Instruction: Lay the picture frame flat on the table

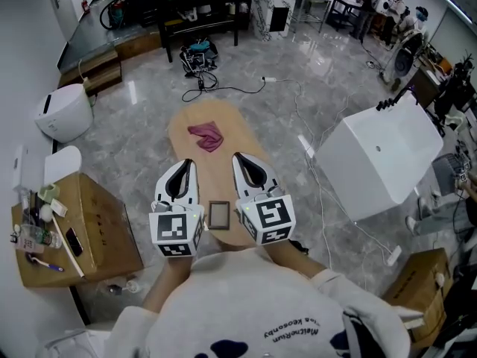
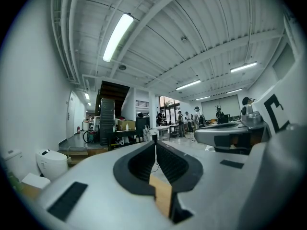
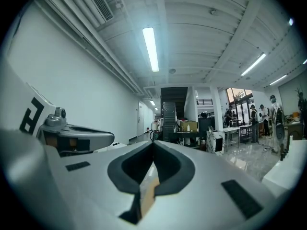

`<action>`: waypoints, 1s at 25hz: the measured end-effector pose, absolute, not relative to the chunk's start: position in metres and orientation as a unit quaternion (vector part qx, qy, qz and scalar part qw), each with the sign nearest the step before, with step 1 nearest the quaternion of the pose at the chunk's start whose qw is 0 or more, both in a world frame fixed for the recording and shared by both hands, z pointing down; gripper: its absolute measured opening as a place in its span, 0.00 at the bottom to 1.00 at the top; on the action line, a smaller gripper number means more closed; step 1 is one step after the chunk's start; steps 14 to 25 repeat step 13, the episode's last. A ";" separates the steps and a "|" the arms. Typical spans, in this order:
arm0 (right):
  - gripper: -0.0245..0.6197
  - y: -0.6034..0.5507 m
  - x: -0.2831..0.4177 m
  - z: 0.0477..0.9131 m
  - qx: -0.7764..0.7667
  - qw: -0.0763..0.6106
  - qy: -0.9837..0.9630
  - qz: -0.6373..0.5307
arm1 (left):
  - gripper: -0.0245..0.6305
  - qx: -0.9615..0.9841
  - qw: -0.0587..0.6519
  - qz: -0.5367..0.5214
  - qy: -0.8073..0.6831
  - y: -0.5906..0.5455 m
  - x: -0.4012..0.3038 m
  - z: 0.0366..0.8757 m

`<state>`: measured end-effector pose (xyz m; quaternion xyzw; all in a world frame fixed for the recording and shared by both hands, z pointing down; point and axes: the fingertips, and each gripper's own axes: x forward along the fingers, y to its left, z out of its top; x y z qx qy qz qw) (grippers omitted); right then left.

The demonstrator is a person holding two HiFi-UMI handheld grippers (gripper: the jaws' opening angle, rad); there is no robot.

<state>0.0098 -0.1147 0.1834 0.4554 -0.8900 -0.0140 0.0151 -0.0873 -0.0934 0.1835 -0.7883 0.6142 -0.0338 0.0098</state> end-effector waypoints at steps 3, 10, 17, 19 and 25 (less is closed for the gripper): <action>0.05 -0.115 0.011 0.184 0.453 0.015 -0.891 -0.015 | 0.05 -0.788 0.011 -0.031 0.615 -0.093 -0.084 0.182; 0.05 -0.119 0.027 0.183 0.452 0.015 -0.892 -0.014 | 0.05 -0.786 0.014 -0.027 0.618 -0.096 -0.068 0.181; 0.05 -0.121 0.036 0.182 0.453 0.016 -0.891 -0.014 | 0.05 -0.785 0.011 -0.025 0.619 -0.096 -0.061 0.183; 0.05 -0.121 0.036 0.182 0.453 0.016 -0.891 -0.014 | 0.05 -0.785 0.011 -0.025 0.619 -0.096 -0.061 0.183; 0.05 -0.121 0.036 0.182 0.453 0.016 -0.891 -0.014 | 0.05 -0.785 0.011 -0.025 0.619 -0.096 -0.061 0.183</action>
